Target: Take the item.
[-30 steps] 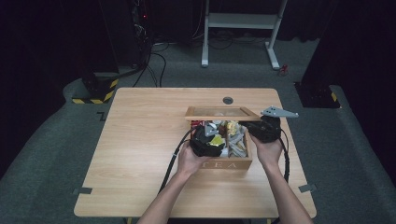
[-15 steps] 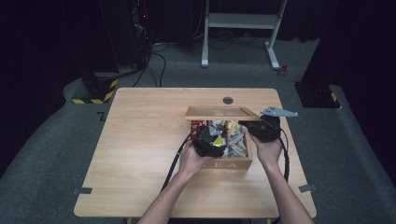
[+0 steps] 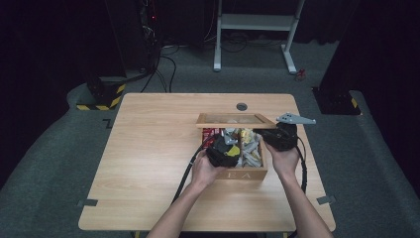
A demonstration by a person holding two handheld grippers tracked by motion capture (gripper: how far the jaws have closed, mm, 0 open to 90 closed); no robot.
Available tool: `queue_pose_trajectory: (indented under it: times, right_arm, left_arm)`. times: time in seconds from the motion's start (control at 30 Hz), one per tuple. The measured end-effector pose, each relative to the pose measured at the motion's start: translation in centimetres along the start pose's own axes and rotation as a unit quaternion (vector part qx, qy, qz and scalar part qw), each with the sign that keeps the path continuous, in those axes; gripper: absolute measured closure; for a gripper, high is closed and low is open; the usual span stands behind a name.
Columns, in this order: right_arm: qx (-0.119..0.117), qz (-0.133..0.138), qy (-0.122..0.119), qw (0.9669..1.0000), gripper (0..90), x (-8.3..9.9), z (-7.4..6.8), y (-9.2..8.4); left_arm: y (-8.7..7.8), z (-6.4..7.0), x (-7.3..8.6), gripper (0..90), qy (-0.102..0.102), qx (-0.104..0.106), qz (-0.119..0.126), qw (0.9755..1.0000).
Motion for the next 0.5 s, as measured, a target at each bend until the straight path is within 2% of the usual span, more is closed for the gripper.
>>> queue_pose_trajectory:
  times: [0.27, 0.4, 0.5]
  right_arm:
    - [0.001, 0.000, 0.001, 1.0000, 89.3, 0.0, 0.0, 0.0]
    - [0.002, 0.000, 0.000, 1.0000, 89.3, 0.0, 0.0, 0.0]
    - [0.002, -0.001, 0.000, 1.0000, 89.3, 0.0, 0.0, 0.0]
  left_arm:
    - [-0.3, 0.0, 0.1, 40.1, 0.002, 0.002, 0.009, 1.0000]
    - [-0.8, -0.3, 0.4, 40.2, -0.005, 0.004, 0.025, 0.9997]
    - [-1.1, -0.4, 0.5, 40.2, -0.002, 0.004, 0.030, 0.9995]
Point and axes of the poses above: each handheld gripper's, and its own axes: y roughly forward along the jaws, x roughly out of its underside, z roughly to its right, the point moved 3 cm from there along y, roughly forward along the jaws, and after that the axes turned 4 degrees about -y, right-handed, at the moved point
